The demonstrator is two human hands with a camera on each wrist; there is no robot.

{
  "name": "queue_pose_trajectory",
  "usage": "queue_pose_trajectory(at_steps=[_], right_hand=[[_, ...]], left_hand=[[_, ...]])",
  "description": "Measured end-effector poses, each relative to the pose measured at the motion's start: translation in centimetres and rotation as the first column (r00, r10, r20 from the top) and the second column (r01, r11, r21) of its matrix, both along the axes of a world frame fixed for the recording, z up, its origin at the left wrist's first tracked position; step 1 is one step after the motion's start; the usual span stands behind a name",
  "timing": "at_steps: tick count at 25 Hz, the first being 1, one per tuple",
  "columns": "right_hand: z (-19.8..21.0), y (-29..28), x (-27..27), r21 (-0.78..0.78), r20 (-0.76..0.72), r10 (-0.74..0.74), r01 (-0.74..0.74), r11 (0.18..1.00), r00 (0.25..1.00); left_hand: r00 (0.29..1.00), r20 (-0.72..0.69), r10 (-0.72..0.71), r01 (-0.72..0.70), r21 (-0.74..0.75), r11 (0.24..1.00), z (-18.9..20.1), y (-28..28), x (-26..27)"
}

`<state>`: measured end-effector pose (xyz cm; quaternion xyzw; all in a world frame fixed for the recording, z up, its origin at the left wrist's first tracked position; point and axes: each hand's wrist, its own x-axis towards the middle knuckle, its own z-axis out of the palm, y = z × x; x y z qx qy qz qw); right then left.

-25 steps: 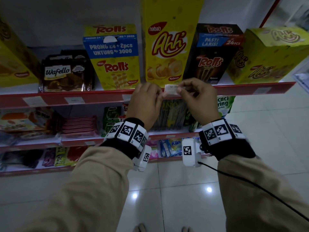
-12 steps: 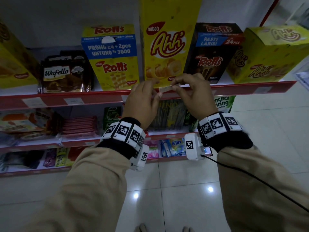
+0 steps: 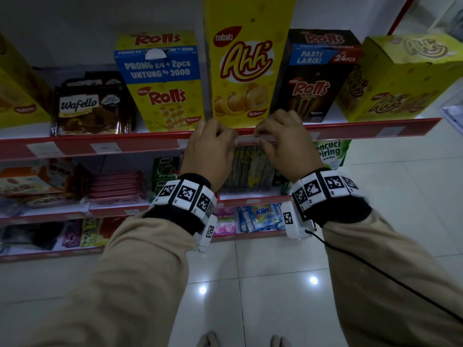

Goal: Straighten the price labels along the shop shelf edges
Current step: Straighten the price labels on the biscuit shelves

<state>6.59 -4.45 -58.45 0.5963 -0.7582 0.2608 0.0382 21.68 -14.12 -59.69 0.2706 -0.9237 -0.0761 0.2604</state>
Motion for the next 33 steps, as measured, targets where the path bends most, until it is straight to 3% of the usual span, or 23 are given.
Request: queue_pose_trajectory(at_steps=[12, 16, 22, 28, 33], right_hand=[[-0.3, 0.0, 0.3, 0.054, -0.099, -0.042, 0.048, 0.997, 0.994], [-0.3, 0.3, 0.6, 0.024, -0.024, -0.067, 0.068, 0.997, 0.997], [-0.4, -0.1, 0.9, 0.036, -0.026, -0.133, 0.134, 0.99, 0.991], [-0.2, 0.0, 0.8, 0.074, -0.064, -0.12, 0.125, 0.989, 0.991], [-0.1, 0.4, 0.7, 0.033, -0.011, -0.101, 0.102, 0.994, 0.995]], left_hand=[[0.992, 0.108, 0.063, -0.057, -0.059, 0.997, 0.2, 0.2, -0.2], [0.993, 0.113, 0.037, -0.033, -0.035, 0.999, 0.4, -0.1, 0.0], [0.992, 0.127, 0.001, -0.002, 0.006, 1.0, 0.6, -0.6, 0.4], [0.99, 0.136, 0.041, -0.041, -0.003, 0.999, 0.5, -0.8, 0.2], [0.988, 0.15, 0.044, -0.042, -0.016, 0.999, 0.5, -0.6, 0.1]])
